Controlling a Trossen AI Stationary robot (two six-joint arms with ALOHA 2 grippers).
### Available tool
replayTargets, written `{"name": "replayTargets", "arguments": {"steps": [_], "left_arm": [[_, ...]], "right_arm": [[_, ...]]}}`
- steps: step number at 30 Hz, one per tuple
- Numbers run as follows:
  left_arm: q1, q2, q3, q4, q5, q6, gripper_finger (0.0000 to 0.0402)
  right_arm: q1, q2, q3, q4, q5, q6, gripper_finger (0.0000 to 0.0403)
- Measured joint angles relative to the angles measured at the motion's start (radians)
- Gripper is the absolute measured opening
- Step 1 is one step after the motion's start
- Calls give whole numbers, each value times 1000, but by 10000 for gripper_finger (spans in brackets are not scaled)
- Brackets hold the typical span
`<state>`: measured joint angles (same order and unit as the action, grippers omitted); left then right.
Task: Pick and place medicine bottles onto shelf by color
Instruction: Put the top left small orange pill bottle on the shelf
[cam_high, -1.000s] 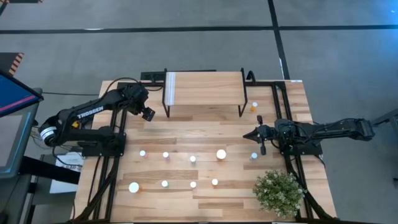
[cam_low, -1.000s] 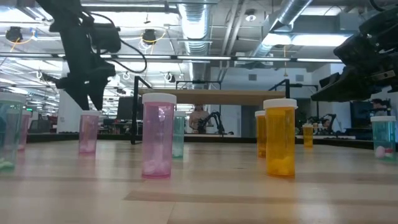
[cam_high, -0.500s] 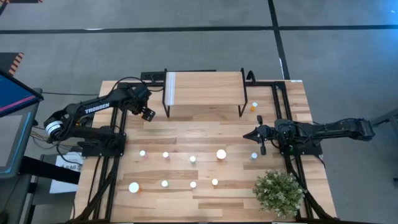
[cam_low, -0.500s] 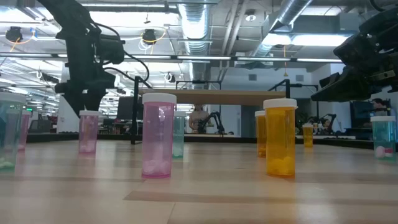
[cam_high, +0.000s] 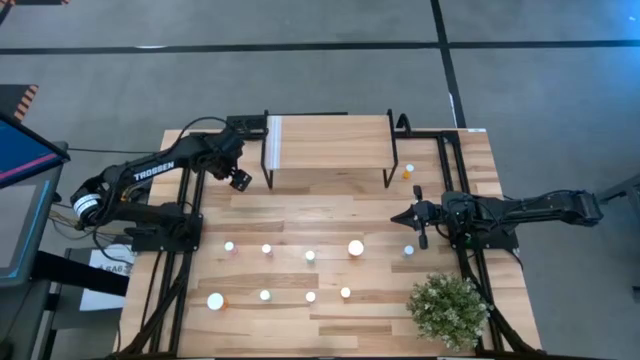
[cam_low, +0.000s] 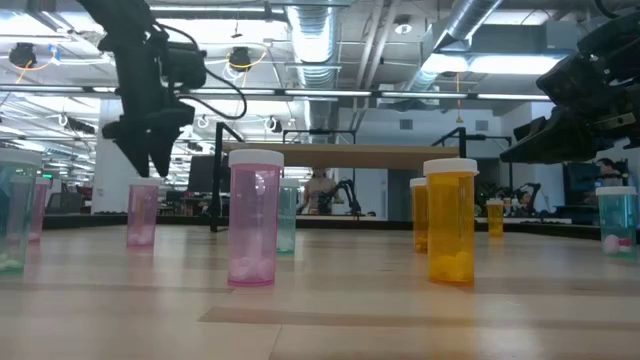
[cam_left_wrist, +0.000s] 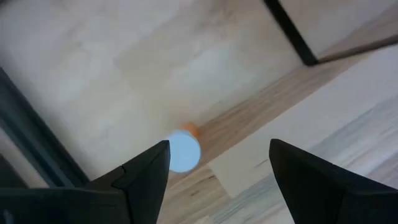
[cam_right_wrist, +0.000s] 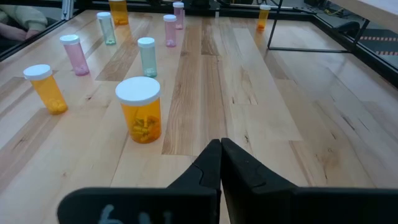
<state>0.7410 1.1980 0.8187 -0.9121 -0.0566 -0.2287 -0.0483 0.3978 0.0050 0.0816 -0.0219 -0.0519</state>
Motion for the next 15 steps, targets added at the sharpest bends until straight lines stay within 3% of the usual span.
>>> {"name": "replayTargets", "arguments": {"steps": [8,15], "left_arm": [[0,0,21,-52,-64,16,261],[23,0,-33,-28,-72,79,261]], "right_arm": [[0,0,0,0,0,0,33],[0,0,0,0,0,0,33]]}}
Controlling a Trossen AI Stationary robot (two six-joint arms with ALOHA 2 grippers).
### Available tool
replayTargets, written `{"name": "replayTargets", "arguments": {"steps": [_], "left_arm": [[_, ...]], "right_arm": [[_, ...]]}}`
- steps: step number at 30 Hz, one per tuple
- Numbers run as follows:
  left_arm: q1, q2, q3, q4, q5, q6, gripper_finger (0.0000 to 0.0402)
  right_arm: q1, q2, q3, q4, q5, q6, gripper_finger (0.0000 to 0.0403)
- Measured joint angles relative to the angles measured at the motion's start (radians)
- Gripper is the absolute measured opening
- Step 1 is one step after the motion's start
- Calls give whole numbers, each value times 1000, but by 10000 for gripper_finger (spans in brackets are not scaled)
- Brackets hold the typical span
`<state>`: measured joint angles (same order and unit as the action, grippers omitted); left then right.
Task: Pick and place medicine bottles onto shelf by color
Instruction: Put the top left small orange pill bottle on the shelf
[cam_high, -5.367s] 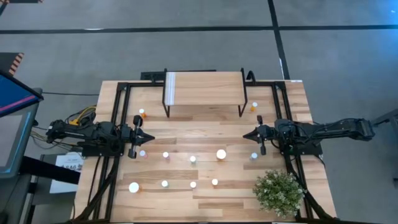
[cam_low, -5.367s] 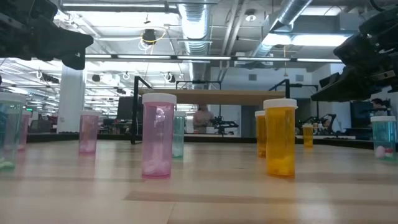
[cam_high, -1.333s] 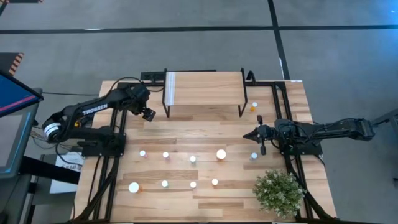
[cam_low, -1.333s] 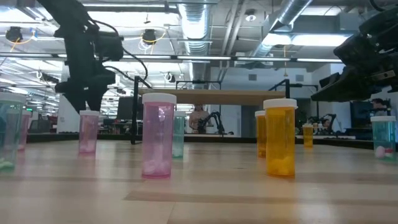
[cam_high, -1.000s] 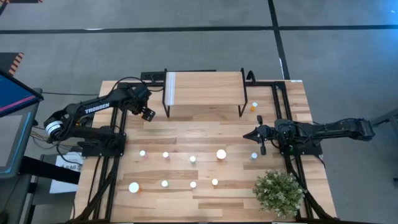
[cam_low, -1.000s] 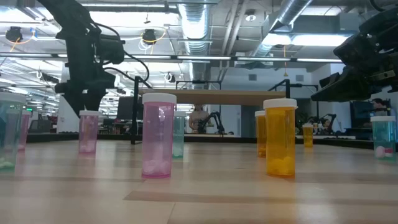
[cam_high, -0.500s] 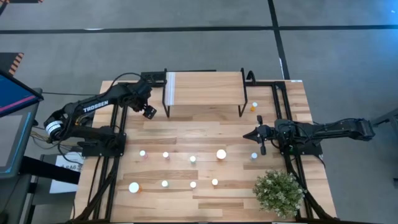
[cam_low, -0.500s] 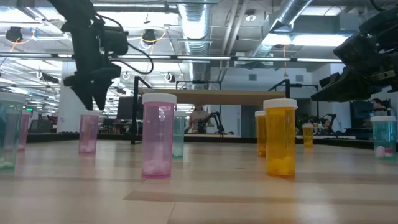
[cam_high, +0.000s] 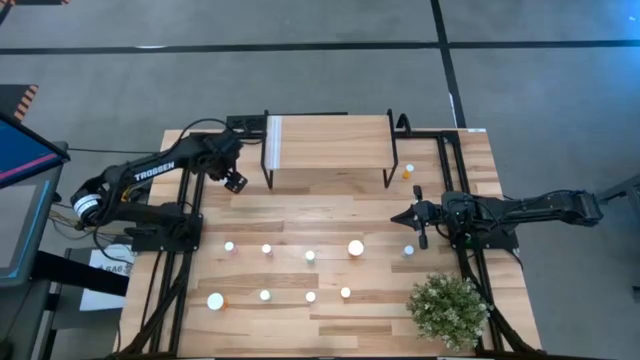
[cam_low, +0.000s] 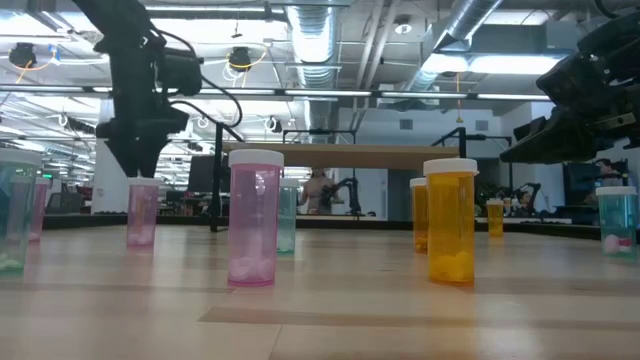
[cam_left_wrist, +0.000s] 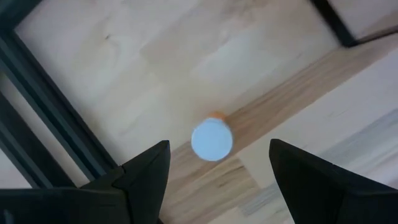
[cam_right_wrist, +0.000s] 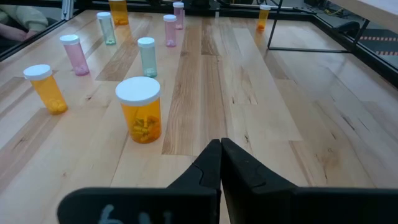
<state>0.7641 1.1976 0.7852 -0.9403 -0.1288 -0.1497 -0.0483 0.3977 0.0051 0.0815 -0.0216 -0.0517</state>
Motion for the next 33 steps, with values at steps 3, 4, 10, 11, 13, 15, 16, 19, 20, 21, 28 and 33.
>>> {"name": "replayTargets", "arguments": {"steps": [3,4,10,11,13,15,16,19,20,21,28,33], "left_arm": [[32,0,-18,8,15,23,261],[41,0,-24,17,28,23,261],[53,0,-67,118,66,30,261],[54,0,-72,126,69,30,261],[56,0,-80,132,68,30,261],[56,2,-81,135,68,27,261],[56,2,-81,139,68,26,261],[56,10,-81,139,69,24,259],[56,18,-81,139,69,18,256],[56,25,-83,140,72,12,253],[56,101,-83,148,72,7,222],[56,111,-84,147,71,8,205]], "right_arm": [[0,0,0,0,0,0,33],[0,0,0,0,0,0,33],[0,0,0,0,0,0,33],[0,0,0,0,0,0,33],[0,0,0,0,0,0,33],[0,0,0,0,0,0,33],[0,0,0,0,0,0,33],[0,0,0,0,0,0,33],[0,0,0,0,0,0,33],[0,0,0,0,0,0,33],[0,0,0,0,0,0,33],[0,0,0,0,0,0,33]]}}
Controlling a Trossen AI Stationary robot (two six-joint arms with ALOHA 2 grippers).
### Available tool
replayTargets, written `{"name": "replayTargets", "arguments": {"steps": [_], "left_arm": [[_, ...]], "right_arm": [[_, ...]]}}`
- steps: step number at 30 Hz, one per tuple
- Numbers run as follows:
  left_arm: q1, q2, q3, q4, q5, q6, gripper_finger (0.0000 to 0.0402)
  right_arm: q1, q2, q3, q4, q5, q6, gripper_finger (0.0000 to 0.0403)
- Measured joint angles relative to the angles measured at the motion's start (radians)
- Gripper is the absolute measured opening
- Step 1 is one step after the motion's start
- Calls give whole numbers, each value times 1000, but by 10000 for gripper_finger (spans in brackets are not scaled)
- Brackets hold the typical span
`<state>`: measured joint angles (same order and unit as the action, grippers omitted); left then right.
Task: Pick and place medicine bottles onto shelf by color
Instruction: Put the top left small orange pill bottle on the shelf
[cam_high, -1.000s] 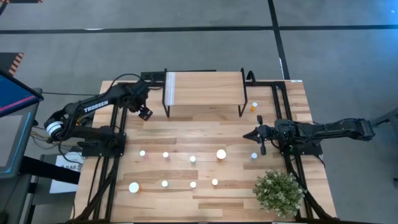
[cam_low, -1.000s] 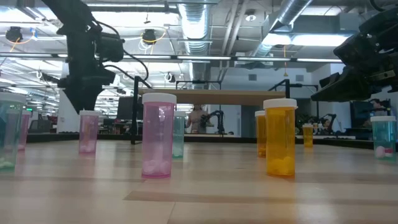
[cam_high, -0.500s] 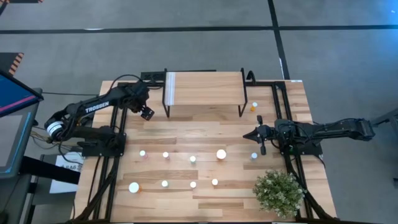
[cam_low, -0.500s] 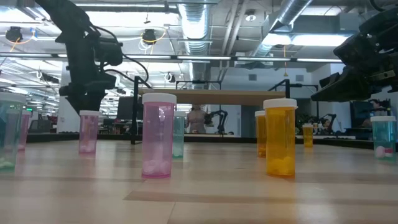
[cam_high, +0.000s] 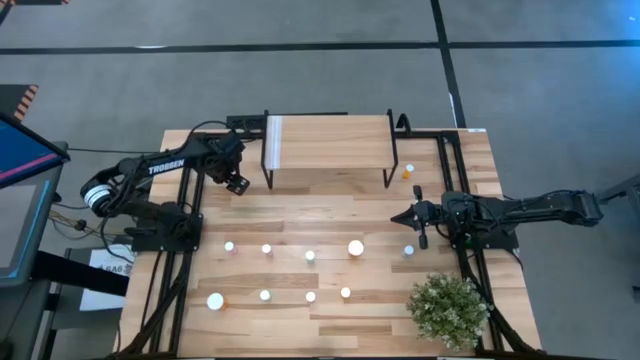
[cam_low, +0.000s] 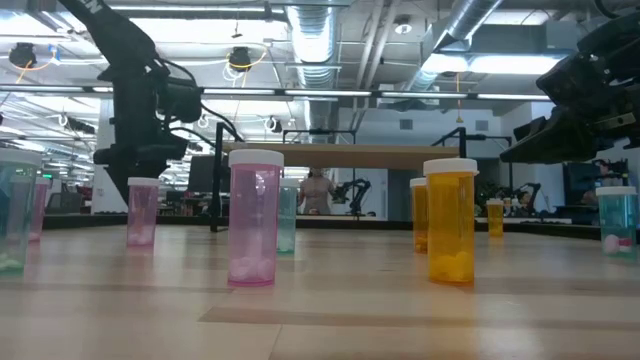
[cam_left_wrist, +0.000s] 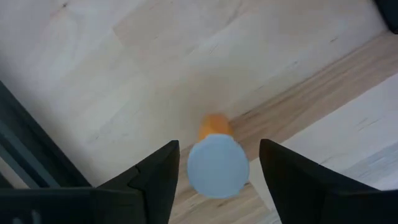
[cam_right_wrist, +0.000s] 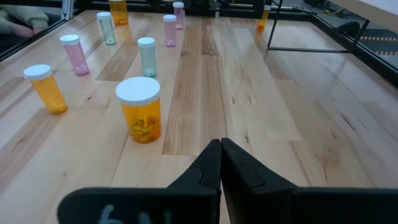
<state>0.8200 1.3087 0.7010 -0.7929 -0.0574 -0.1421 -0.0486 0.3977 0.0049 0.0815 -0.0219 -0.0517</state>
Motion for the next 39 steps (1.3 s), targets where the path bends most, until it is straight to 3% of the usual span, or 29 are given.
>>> {"name": "replayTargets", "arguments": {"steps": [27,39], "left_arm": [[0,0,2,-2,-1,8,113],[0,0,98,-109,-15,7,105]], "right_arm": [[0,0,0,0,0,0,33],[0,0,0,0,0,0,33]]}}
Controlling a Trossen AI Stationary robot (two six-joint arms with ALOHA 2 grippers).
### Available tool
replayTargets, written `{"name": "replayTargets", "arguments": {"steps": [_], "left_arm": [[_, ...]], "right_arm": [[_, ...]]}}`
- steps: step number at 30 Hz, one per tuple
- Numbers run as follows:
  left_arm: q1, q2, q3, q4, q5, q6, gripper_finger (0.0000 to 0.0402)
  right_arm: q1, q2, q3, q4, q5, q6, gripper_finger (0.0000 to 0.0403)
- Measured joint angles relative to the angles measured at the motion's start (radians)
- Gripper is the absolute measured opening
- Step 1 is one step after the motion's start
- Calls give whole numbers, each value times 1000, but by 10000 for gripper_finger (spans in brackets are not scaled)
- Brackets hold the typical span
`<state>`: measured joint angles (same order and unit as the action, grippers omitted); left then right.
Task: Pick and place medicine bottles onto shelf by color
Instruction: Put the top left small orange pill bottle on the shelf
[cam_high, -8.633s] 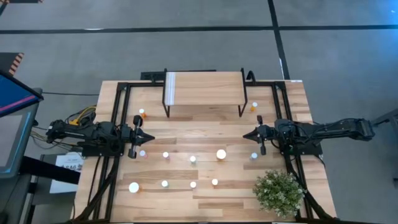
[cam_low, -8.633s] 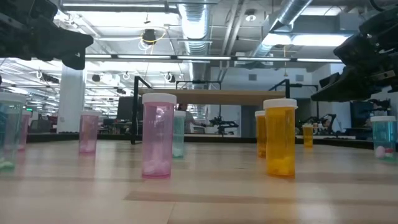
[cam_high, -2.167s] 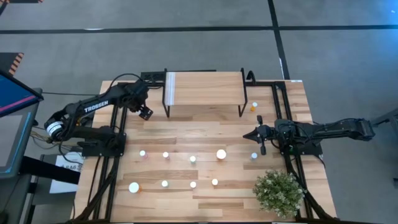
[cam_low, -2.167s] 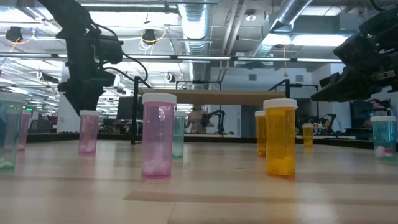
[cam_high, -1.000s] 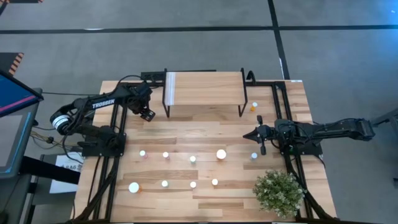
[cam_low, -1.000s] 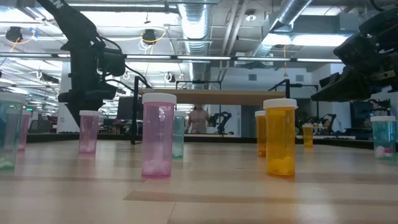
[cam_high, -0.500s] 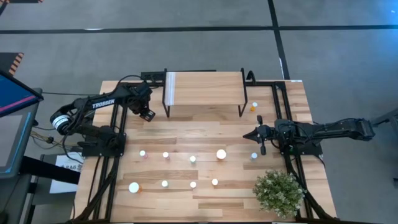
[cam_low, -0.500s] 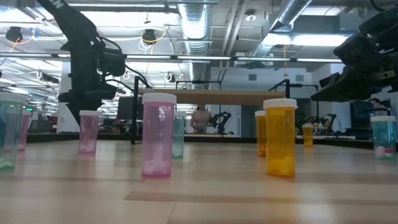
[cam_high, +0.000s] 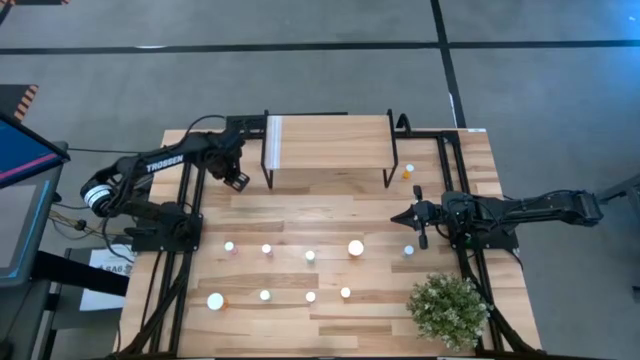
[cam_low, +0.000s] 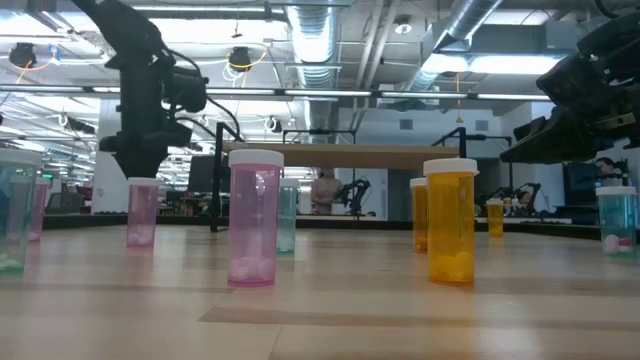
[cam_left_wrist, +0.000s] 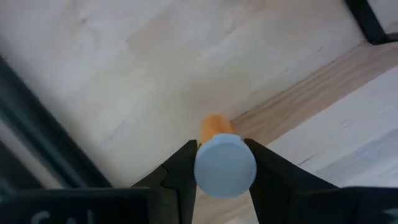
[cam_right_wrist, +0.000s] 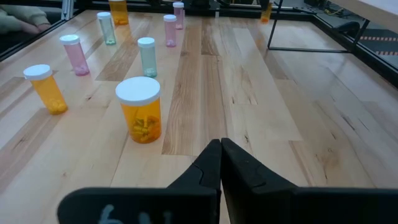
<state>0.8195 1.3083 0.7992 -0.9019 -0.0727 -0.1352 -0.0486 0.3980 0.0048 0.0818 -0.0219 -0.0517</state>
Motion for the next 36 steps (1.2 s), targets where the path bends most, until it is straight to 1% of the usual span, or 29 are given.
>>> {"name": "replayTargets", "arguments": {"steps": [5,11,16,20,25,29,33,36], "left_arm": [[0,-13,86,-85,-37,-6,105],[-1,-62,202,-183,-40,-27,104],[-1,-97,300,-233,-35,-36,104],[-12,-99,381,-252,14,-56,104],[-48,-97,478,-252,20,-61,104],[-57,-96,552,-252,23,-63,104],[-57,-67,623,-254,54,-69,104],[-70,-22,680,-251,74,-77,104]], "right_arm": [[0,0,0,0,0,0,33],[0,0,0,0,0,0,33],[0,0,0,0,0,0,33],[0,0,0,0,0,0,33],[0,0,0,0,0,0,33],[0,0,0,0,0,0,33],[0,0,0,0,0,0,33],[0,0,0,0,0,0,33]]}}
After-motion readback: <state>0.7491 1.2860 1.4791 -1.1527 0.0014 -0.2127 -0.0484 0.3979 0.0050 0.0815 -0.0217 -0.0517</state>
